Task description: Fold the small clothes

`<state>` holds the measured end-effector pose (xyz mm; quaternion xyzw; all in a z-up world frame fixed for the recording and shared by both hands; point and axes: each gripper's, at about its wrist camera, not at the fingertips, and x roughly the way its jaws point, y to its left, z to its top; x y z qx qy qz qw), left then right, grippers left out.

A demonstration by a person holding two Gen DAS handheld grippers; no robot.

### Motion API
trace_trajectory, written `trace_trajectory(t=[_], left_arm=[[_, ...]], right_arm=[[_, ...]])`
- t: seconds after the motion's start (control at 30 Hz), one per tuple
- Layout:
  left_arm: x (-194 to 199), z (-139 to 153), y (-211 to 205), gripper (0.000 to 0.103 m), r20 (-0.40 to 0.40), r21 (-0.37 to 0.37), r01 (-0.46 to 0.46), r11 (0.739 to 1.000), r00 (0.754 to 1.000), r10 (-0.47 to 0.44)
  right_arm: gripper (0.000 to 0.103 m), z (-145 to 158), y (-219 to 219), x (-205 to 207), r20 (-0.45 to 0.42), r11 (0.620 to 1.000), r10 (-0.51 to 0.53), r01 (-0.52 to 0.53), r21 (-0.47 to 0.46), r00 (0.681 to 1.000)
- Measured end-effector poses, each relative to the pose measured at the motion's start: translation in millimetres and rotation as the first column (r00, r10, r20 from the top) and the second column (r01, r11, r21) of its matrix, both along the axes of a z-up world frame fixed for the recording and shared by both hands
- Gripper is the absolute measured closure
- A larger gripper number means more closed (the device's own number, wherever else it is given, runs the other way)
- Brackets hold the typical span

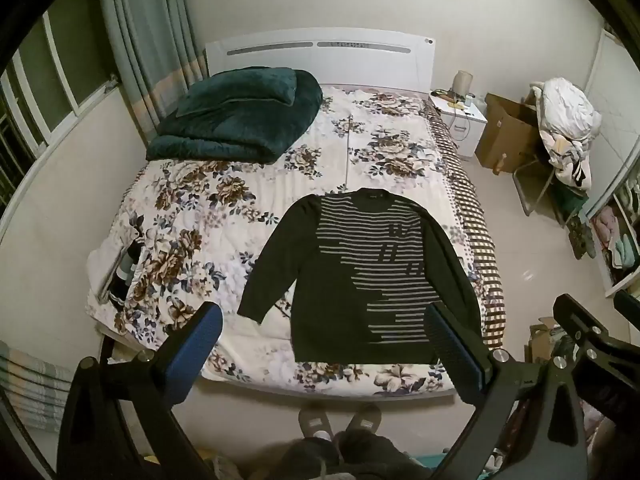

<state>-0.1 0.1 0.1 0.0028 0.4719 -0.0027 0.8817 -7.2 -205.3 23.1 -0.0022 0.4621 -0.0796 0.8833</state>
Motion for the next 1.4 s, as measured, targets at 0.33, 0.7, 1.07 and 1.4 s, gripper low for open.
trace_trajectory(t=[0.33,0.7,1.07,1.4], left_arm=[[-0.2,0.1,-0.1,0.000,0.005,0.003,-0.001,1.000,1.000,0.001],[-0.4,0.3,-0.2,0.000,0.006,-0.002,-0.002,1.000,1.000,0.002],[-0.5,0.3,-0.1,0.000,0.007,-0.005,-0.001,1.000,1.000,0.001],[-0.5,0.3,0.0,0.000,0.008,-0.008,-0.001,1.000,1.000,0.001]], right_arm=[[0.000,2.5,0.5,-1.4,0.004,1.000,0.003,-0.003,0.007,1.000],[0.000,2.7,2.3,-2.0,0.006,1.000,0.001,-0.001,-0.002,1.000],[0.000,2.9,2.0,-2.4,0.007,1.000,0.003,-0.003,-0.005,1.000],[0.000,2.6,2.3,-1.0,0.011,1.000,0.002,-0.002,-0.007,1.000]])
